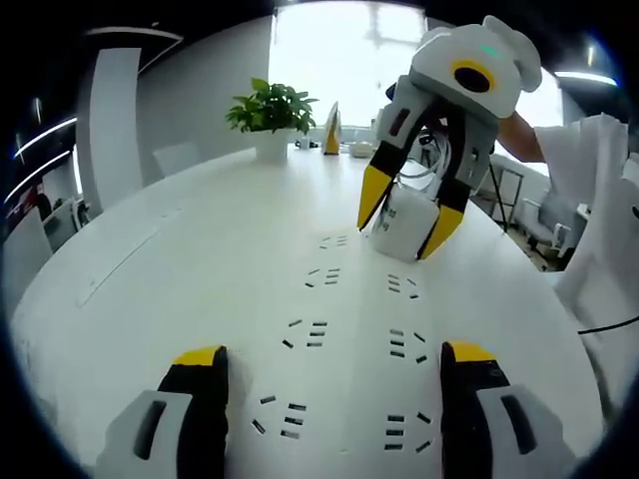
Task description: Straighten the power strip on the desk, plug the charger into it
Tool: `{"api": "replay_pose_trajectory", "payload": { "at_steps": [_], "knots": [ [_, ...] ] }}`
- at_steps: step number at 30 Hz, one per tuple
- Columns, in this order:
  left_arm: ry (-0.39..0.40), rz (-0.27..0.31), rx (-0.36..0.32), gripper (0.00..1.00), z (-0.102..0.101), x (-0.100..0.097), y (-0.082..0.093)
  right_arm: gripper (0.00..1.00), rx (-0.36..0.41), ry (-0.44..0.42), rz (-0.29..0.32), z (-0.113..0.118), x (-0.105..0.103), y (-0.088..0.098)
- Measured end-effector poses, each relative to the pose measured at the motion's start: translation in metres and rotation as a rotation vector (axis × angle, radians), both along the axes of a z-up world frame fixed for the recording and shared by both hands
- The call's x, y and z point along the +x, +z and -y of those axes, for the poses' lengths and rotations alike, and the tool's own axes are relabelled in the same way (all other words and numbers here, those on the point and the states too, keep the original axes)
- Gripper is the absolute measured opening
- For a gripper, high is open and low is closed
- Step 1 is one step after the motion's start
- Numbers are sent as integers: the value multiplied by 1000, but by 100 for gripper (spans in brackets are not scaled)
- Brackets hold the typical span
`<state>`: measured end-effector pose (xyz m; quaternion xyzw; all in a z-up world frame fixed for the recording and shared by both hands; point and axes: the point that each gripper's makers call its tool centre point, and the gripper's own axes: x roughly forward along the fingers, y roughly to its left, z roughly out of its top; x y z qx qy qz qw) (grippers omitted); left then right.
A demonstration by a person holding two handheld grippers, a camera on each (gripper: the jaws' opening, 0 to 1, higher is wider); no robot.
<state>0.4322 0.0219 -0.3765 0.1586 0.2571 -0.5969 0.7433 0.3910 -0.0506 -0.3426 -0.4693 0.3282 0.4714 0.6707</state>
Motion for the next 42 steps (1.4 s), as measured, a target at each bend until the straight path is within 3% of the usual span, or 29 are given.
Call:
{"api": "replay_pose_trajectory", "payload": {
  "at_steps": [24, 30, 38, 42],
  "knots": [
    [-2, 1, 0, 89, 1, -2, 0, 29, 10, 7, 3, 0, 1, 1],
    [0, 2, 3, 89, 1, -2, 0, 36, -13, 69, 20, 1, -2, -5],
    [-7, 15, 33, 88, 2, -3, -1, 36, 3, 73, 8, 0, 0, -4],
    [-24, 41, 46, 81, 4, -7, 3, 36, 7, 85, 19, -1, 1, -1]
  ]
}}
